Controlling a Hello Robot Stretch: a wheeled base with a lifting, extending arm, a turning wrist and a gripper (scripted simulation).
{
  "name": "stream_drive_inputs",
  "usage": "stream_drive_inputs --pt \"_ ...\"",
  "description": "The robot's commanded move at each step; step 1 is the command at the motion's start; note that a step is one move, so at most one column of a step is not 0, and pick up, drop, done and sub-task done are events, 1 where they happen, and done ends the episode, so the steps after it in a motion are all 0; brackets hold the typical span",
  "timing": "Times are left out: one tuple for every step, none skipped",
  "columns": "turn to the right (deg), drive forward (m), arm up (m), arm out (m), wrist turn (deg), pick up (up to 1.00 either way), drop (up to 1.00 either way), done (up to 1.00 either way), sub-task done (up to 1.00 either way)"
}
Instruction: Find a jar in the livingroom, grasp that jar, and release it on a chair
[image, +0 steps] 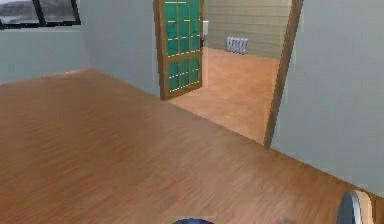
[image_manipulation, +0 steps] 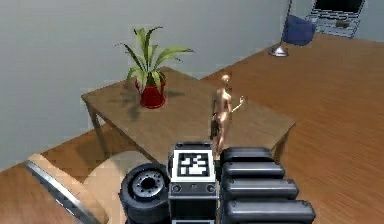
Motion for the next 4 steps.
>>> stream_drive_inputs --pt "-45.0 0.00 0.00 0.00 0.0 0.00 0.00 0.00 0.00" --pt "-21.0 0.00 0.00 0.00 0.0 0.00 0.00 0.00 0.00" --pt "45.0 0.00 0.00 0.00 0.0 0.00 0.00 0.00 0.00" --pt "12.0 0.00 0.00 0.00 0.0 0.00 0.00 0.00 0.00"
